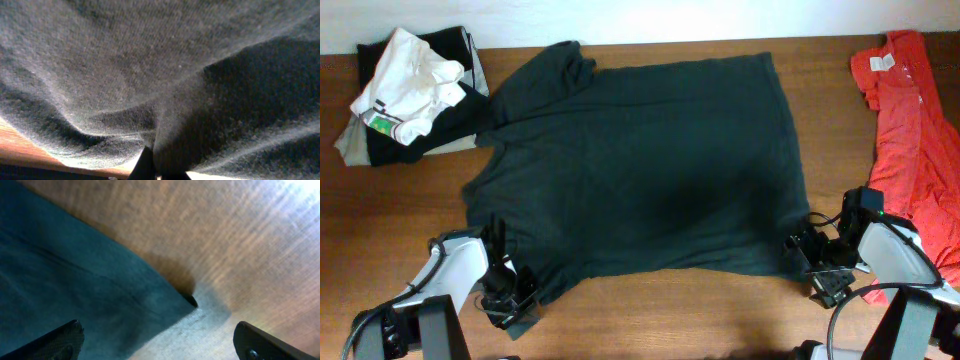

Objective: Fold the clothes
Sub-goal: 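Grasp the shirt's bottom hem corners with left and right grippers, then fold the bottom hem upward toward the collar with both grippers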

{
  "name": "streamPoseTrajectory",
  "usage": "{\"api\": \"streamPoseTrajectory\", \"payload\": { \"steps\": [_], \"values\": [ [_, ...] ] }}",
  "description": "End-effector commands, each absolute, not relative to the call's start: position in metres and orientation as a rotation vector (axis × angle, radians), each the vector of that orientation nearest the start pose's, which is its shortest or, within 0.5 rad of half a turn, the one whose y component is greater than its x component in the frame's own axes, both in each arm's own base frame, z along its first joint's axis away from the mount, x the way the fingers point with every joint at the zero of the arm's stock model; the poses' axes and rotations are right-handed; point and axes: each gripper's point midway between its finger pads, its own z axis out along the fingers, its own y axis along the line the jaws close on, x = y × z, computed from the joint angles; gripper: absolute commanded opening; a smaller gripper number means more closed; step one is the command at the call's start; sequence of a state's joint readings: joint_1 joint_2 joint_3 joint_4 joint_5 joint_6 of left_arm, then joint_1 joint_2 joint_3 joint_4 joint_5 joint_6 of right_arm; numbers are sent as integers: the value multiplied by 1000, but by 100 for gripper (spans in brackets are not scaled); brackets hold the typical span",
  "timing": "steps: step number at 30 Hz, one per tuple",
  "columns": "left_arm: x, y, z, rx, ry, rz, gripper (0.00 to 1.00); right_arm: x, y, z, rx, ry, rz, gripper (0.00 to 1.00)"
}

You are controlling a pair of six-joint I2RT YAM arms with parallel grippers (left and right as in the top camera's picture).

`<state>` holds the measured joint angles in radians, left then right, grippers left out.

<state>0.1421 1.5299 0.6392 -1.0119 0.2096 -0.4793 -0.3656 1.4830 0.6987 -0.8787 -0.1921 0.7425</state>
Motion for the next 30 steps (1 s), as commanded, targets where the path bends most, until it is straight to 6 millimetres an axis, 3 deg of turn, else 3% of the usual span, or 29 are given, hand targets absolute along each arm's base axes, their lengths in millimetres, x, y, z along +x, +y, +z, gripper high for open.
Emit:
{"api": "streamPoseTrajectory", "payload": {
  "steps": [1,4,6,8,11,14,17,23,28,30],
  "values": [
    [133,-17,-6,-1119,3316,-256,1,184,-40,0,1753,2747,223,99],
    [133,-17,-6,-1119,3316,-256,1,168,-44,-9,1887,2692,119,96],
    [133,-17,-6,-1119,3316,-256,1,166,-43,-14,1883,2689,122,91],
    [133,-17,-6,-1119,3316,-256,1,166,-46,-15,1876,2683,98,70],
    [133,-18,-5,-1122,3315,-270,1,174,-48,-16,1856,2658,113,28],
    [136,-19,-4,-1076,3320,-294,1,178,-50,-16,1843,2643,119,4],
    [149,-17,9,-1007,3300,-306,1,190,-55,-11,1821,2617,130,4],
    [198,-6,67,-859,3018,-303,1,230,-52,16,1753,2570,312,4],
    [239,8,79,-786,2819,-265,1,263,-49,30,1672,2497,465,4],
    [266,11,87,-743,2710,-277,1,277,-46,35,1624,2463,543,4]
  ]
}}
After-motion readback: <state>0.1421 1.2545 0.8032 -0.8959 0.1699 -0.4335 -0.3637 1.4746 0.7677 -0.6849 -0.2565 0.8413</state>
